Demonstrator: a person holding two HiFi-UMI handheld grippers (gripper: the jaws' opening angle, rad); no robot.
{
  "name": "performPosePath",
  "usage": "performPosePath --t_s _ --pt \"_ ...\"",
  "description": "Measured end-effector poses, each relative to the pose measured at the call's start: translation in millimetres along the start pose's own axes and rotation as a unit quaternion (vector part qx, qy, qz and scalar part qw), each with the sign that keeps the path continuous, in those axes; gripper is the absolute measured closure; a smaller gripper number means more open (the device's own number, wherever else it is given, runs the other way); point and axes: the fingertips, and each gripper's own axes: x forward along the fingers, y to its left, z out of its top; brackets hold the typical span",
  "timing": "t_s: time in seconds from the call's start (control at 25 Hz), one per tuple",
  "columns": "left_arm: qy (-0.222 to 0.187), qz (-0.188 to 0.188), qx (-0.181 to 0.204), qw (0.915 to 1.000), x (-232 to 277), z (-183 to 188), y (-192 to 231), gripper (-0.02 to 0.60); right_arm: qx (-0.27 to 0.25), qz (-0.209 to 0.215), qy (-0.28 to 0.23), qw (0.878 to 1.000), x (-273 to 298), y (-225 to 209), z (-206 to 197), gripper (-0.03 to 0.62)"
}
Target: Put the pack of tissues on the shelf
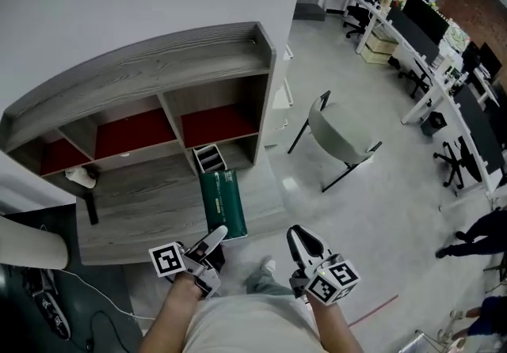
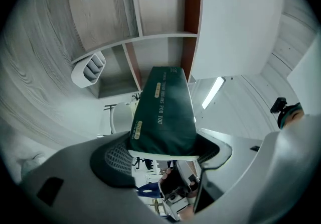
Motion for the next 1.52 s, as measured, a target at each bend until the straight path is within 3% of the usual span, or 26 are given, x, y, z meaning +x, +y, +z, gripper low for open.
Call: performPosePath --t_s 0.32,0.64,1.2,1.52 --pt "-0.064 0.019 -0.016 0.9977 71 8 6 0.227 -0.003 0.058 0.036 0.998 31 -64 29 0.526" --pt "-0.087 0.034 -0.035 0.995 97 36 25 0.227 0.003 0.067 0.055 0.996 55 -87 37 0.526" --pt "-0.039 0.019 -0.062 0.9971 136 125 67 0.227 0.007 -0.017 0.047 0.999 112 -96 44 0.526" --pt "-0.031 -0.005 -0.088 0.9956 159 149 77 0.222 0.005 -0.043 0.049 0.998 131 -101 52 0.526"
